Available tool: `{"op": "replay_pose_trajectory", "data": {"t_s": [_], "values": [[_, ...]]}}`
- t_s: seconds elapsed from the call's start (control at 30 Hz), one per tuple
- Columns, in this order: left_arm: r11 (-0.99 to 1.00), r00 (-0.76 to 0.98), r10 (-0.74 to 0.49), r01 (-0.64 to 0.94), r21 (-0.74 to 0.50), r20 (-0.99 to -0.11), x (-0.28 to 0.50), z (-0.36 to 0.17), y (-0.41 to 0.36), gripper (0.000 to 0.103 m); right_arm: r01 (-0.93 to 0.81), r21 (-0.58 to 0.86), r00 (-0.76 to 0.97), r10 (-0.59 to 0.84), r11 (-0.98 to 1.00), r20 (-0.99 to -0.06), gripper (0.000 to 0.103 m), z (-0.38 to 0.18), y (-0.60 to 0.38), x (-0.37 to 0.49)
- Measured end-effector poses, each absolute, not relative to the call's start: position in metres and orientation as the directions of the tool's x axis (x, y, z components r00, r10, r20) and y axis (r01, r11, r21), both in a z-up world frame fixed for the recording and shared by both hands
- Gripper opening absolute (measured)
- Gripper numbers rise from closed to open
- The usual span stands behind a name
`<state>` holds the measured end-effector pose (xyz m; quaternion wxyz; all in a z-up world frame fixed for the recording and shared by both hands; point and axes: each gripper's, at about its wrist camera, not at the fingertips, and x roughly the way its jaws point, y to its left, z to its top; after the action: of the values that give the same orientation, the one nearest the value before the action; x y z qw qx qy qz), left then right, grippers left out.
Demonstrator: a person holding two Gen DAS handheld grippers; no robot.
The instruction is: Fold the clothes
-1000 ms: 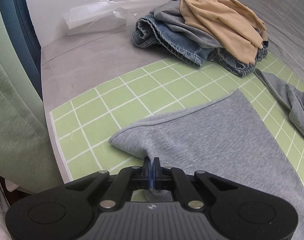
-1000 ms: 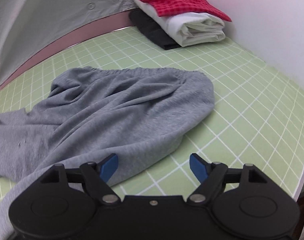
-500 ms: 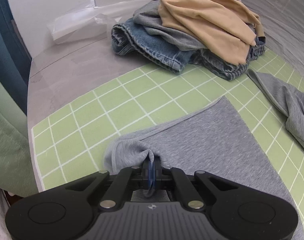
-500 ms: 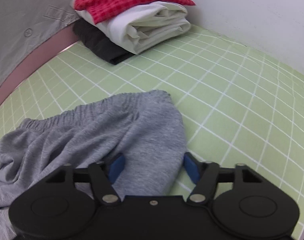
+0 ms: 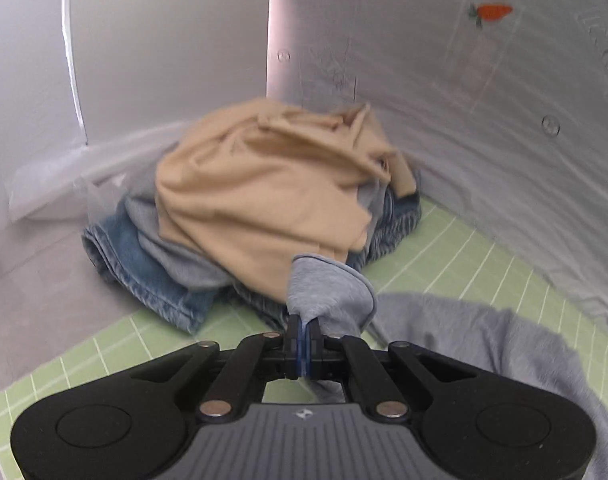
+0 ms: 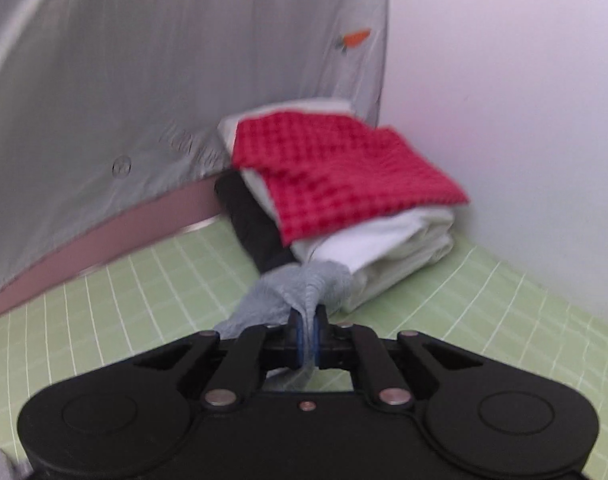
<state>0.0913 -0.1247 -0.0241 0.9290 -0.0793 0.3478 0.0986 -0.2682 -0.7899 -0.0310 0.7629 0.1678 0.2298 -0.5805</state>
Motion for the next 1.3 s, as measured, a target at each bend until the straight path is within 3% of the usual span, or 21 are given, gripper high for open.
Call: {"op": "replay_pose_trajectory", "data": {"t_s": [0.13,0.23,0.33,0.73,0.97,1.1,1.17,1.23,1.3], "values": [[0.954,0.716,0.190,-0.295,-0.045,-0.672,0.046,-0.023,-0.093,0.002,0.982,0.003,0.159,-0.808,0.191,-0.567,0.005,-0.030,-0.763,-0.329],[0.935,0.615,0.244,-0.354,0.013,-0.750,0.019,-0.061,-0.072,0.002,0.976,-0.113,0.061,-0.728,0.188,-0.682,0.005,-0.084,-0.743,-0.357],[0.921,0.560,0.284,-0.385,0.059,-0.778,0.003,-0.081,-0.058,0.002,0.984,-0.092,0.033,-0.657,0.155,-0.753,0.005,-0.116,-0.731,-0.379],[0.917,0.501,0.274,-0.393,0.065,-0.821,-0.026,-0.103,-0.029,0.004,0.968,-0.123,0.051,-0.654,0.218,-0.755,0.010,-0.119,-0.715,-0.391],[0.923,0.527,0.253,-0.383,0.039,-0.811,-0.046,-0.094,-0.016,0.003,0.977,-0.101,0.057,-0.689,0.186,-0.722,0.005,-0.105,-0.706,-0.416],[0.925,0.497,0.271,-0.371,0.081,-0.824,-0.049,-0.099,-0.015,0.009,0.954,-0.200,0.010,-0.687,0.226,-0.727,0.005,-0.109,-0.706,-0.421],[0.923,0.490,0.281,-0.374,0.092,-0.826,-0.054,-0.097,-0.017,0.028,0.951,-0.194,0.022,-0.678,0.242,-0.735,0.006,-0.110,-0.705,-0.425],[0.925,0.511,0.278,-0.372,0.082,-0.814,-0.060,-0.092,-0.021,0.056,0.952,-0.179,0.041,-0.682,0.248,-0.730,0.013,-0.107,-0.703,-0.426],[0.933,0.536,0.261,-0.355,0.067,-0.803,-0.064,-0.085,-0.029,0.071,0.951,-0.182,0.044,-0.695,0.249,-0.718,0.045,-0.104,-0.702,-0.423]]}}
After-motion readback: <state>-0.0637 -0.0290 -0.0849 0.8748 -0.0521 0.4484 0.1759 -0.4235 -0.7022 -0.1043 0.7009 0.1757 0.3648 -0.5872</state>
